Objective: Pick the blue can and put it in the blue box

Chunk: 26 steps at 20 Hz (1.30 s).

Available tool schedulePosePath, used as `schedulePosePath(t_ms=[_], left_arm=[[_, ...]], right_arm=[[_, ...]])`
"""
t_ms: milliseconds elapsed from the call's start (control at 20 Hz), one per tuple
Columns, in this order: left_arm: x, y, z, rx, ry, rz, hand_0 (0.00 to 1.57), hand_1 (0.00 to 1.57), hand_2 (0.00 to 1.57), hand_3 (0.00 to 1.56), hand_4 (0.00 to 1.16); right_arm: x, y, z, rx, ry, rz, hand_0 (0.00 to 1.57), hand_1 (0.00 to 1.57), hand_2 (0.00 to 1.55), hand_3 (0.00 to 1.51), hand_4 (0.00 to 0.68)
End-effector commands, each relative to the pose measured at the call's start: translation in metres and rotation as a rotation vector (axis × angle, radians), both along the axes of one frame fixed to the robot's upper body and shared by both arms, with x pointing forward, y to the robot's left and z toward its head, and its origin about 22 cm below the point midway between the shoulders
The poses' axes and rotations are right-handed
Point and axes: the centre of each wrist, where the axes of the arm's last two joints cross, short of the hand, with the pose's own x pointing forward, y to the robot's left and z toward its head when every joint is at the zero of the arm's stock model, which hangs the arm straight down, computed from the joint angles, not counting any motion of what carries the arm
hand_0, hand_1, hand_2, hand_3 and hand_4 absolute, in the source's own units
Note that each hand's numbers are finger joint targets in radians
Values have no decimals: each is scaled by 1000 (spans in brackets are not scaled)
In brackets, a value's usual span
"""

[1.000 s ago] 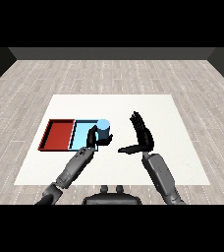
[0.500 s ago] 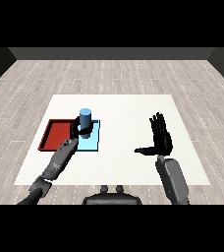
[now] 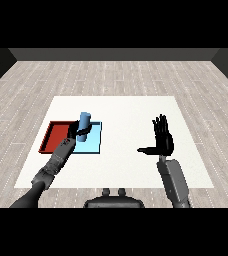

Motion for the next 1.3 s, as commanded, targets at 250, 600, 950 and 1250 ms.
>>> schedulePosePath(t_ms=[250, 600, 950, 1250], left_arm=[[-12, -12, -33, -7, 203, 99, 1254, 1254, 1220, 1193, 943], [-16, -15, -40, -32, 349, 133, 0, 0, 203, 0, 610], [-18, -14, -41, 41, 254, 235, 0, 0, 0, 0, 0], [0, -22, -16, -50, -97, 238, 0, 0, 0, 0, 0]], right_arm=[[6, -18, -25, 0, 38, -57, 0, 0, 0, 0, 0], [7, -13, -5, 45, 46, -10, 0, 0, 0, 0, 0], [8, -18, -11, 15, -5, -17, 0, 0, 0, 0, 0], [8, 0, -5, 7, -22, 7, 0, 0, 0, 0, 0]])
